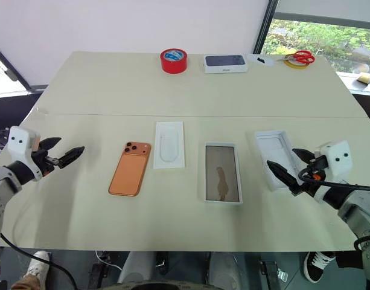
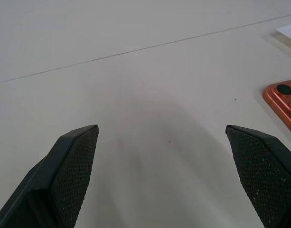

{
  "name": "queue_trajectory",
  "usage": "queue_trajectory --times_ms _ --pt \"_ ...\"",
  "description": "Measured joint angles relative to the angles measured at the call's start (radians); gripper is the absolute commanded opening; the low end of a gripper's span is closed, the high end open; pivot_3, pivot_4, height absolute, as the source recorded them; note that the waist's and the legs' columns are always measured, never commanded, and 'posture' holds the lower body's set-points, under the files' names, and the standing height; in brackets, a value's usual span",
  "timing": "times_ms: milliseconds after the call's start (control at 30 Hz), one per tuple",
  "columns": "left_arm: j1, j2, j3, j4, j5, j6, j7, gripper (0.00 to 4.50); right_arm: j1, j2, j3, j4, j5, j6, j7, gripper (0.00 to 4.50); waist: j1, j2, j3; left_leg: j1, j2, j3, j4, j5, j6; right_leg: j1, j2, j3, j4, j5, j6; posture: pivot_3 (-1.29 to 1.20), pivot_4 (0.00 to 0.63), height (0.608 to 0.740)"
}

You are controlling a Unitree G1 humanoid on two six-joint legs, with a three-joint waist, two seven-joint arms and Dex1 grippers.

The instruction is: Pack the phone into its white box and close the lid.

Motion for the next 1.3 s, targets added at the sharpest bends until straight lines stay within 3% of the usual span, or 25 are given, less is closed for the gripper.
queue_trajectory --times_ms 333,533,767,1000,1300 --pt "-0.001 -0.021 -0.012 -0.055 -0.002 0.014 0.007 4.5 -0.052 -0.003 0.053 -0.015 0.013 0.002 -0.015 4.44 -0.001 0.0 0.0 0.0 0.0 0.0 0.0 0.0 0.0 0.0 0.0 0.0 0.0 0.0 0.0 0.0 0.15 0.73" --pt "-0.035 -0.089 -0.146 -0.181 -0.029 0.101 0.012 4.5 -0.113 -0.013 0.159 -0.069 -0.001 0.014 -0.035 4.44 0.001 0.0 0.0 0.0 0.0 0.0 0.0 0.0 0.0 0.001 0.0 0.0 0.0 0.0 0.0 0.0 0.15 0.73" --pt "-0.183 -0.215 -0.349 -0.316 -0.066 0.346 0.114 4.5 -0.159 -0.014 0.266 -0.116 -0.05 0.036 -0.092 4.44 -0.001 0.0 0.0 0.0 0.0 -0.001 0.001 0.0 0.0 0.001 0.001 0.0 0.001 0.0 0.0 0.0 0.15 0.73" --pt "-0.449 -0.434 -0.348 -0.257 -0.061 0.738 0.42 4.5 -0.183 -0.013 0.311 -0.148 -0.062 0.065 -0.133 4.44 0.002 -0.001 0.0 0.0 -0.002 -0.002 0.003 0.0 0.0 0.002 0.001 0.0 0.001 0.0 0.001 0.0 0.15 0.73" --pt "-0.597 -0.55 -0.348 -0.138 0.005 0.96 0.578 4.5 -0.131 -0.024 0.288 -0.181 -0.066 0.072 -0.134 4.44 0.002 -0.001 0.0 0.0 -0.001 -0.002 0.003 0.001 -0.001 0.002 0.001 0.0 0.002 0.0 0.001 0.0 0.15 0.73"
